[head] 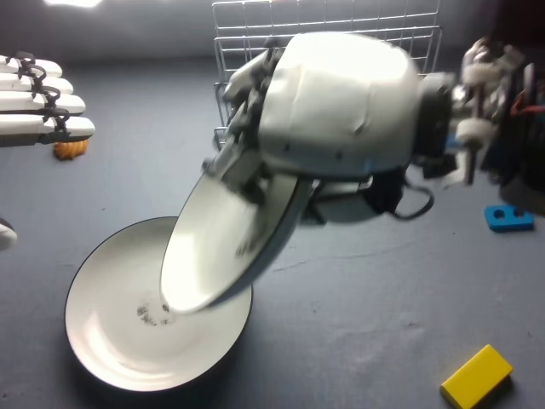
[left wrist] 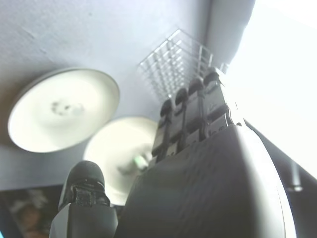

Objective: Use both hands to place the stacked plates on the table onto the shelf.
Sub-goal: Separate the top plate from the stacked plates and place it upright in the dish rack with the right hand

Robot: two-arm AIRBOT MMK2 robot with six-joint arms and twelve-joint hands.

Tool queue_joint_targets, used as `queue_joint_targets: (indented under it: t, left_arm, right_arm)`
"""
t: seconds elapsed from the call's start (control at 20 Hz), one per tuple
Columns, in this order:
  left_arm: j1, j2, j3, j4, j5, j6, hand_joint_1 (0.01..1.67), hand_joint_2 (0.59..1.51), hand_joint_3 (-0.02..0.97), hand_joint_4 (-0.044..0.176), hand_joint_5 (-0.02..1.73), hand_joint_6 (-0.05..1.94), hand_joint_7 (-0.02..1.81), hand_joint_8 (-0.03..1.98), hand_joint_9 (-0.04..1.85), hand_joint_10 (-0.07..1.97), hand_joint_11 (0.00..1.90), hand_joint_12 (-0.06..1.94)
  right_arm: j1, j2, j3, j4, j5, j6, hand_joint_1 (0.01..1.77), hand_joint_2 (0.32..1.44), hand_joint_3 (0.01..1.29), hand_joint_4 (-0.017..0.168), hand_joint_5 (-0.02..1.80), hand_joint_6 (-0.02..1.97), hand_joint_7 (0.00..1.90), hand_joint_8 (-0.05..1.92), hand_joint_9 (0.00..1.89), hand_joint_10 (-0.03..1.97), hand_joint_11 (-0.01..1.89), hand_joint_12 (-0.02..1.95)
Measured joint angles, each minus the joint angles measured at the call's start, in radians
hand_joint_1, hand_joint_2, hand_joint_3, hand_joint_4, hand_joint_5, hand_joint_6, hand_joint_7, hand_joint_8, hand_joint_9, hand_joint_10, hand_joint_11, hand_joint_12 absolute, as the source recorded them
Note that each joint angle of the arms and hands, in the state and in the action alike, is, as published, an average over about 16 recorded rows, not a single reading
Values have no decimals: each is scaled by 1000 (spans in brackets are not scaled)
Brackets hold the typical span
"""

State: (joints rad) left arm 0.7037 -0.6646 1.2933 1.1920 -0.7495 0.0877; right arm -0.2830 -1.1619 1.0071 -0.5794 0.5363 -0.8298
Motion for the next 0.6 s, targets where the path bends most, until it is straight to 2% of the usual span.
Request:
queue_joint_targets:
  t: [0.3, 0.6]
  left_arm:
    - [-18, 7, 1, 35, -23, 0, 21, 1148, 21, 1, 84, 19, 54, 16, 19, 13, 16, -12]
    - [-17, 5, 2, 58, -76, 0, 21, 1148, 21, 1, 104, 19, 71, 16, 21, 13, 17, -12]
  right_arm:
    - [67, 46, 48, -82, 6, 258, 1185, 988, 18, 14, 1016, 858, 1095, 746, 1209, 22, 744, 1072]
    - [133, 59, 134, -131, -32, 548, 1192, 988, 18, 13, 1022, 856, 1101, 744, 1210, 22, 752, 1057]
